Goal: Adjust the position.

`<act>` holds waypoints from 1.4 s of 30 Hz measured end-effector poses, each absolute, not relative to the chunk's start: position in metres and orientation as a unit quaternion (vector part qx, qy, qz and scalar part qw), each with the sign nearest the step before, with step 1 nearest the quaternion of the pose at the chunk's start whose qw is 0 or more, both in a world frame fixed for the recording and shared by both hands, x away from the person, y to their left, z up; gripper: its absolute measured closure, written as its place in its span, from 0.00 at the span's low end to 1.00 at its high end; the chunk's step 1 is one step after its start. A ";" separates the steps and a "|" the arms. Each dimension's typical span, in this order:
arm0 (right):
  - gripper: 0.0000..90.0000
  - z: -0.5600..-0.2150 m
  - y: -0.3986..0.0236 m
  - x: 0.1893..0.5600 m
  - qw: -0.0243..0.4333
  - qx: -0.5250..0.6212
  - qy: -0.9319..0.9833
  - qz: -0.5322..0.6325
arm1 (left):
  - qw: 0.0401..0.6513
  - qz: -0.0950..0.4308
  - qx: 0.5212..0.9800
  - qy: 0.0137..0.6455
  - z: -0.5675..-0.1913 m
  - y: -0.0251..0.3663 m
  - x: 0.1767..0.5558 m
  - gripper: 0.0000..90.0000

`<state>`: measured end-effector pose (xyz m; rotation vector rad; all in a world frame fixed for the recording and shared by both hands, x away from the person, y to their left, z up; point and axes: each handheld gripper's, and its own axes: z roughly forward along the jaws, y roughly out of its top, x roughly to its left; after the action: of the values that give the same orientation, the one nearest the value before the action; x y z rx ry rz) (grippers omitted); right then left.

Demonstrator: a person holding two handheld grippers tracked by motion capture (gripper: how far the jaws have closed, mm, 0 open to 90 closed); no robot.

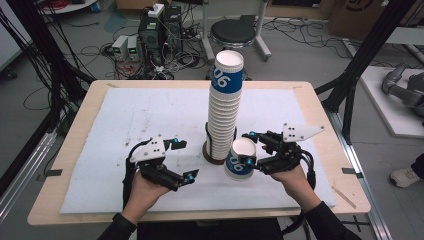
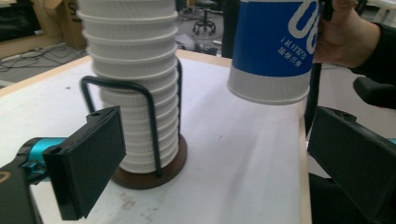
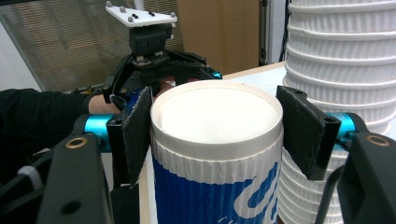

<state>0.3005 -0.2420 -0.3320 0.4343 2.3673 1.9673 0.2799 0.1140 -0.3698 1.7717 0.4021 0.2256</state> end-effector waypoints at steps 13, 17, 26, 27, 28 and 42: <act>0.35 -0.333 -0.231 0.294 0.018 0.111 0.761 0.638 | 0.615 0.037 0.774 0.147 -0.376 0.078 0.277 0.05; 0.35 -0.335 -0.226 0.291 0.011 0.105 0.760 0.641 | 0.619 0.023 0.773 0.137 -0.378 0.063 0.274 0.05; 0.35 -0.339 -0.216 0.288 -0.002 0.095 0.759 0.644 | 0.616 0.003 0.777 0.125 -0.385 0.044 0.275 0.05; 0.35 -0.339 -0.216 0.287 -0.006 0.097 0.759 0.643 | 0.616 0.004 0.777 0.125 -0.386 0.043 0.275 0.05; 0.35 -0.339 -0.215 0.288 -0.006 0.096 0.759 0.644 | 0.617 0.003 0.777 0.125 -0.386 0.042 0.275 0.05; 0.35 -0.342 -0.208 0.286 -0.014 0.093 0.763 0.640 | 0.615 -0.008 0.780 0.116 -0.391 0.039 0.277 0.20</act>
<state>0.2859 -0.2084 -0.3424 0.2950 2.4180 2.0270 0.2771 0.0389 -0.3907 1.7981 0.2667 -0.0190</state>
